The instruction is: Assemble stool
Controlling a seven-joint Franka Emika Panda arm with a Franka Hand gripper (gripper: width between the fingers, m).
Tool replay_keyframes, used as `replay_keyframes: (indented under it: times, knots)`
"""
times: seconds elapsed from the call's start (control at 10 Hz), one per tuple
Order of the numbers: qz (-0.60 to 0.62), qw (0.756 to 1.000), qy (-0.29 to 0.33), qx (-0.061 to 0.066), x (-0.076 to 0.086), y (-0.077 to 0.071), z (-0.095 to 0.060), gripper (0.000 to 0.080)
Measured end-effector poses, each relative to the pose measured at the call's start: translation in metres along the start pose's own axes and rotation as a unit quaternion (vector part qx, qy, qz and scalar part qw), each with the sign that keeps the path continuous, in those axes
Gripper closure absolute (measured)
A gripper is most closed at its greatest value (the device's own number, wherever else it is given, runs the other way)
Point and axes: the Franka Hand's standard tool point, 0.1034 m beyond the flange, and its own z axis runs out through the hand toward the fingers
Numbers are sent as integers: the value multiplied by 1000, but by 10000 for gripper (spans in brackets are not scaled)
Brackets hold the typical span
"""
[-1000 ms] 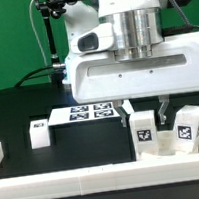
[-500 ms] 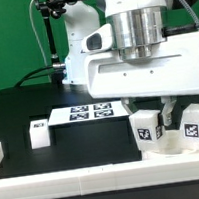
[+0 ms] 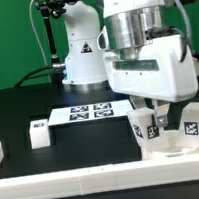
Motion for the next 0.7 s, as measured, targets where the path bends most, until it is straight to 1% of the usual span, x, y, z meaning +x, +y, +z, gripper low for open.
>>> replay_keyframes:
  times: [0.1,0.2,0.3,0.4,0.7]
  knots:
    - [31,1000,-1,-1,1,1,0,459]
    - [89,996,-6,-5,0,3,1,459]
    - [114,993,-8,-6,0,4,1,459]
    - [171,985,-13,-8,0,5,2,459]
    - [227,974,-14,-13,-1,8,2,459]
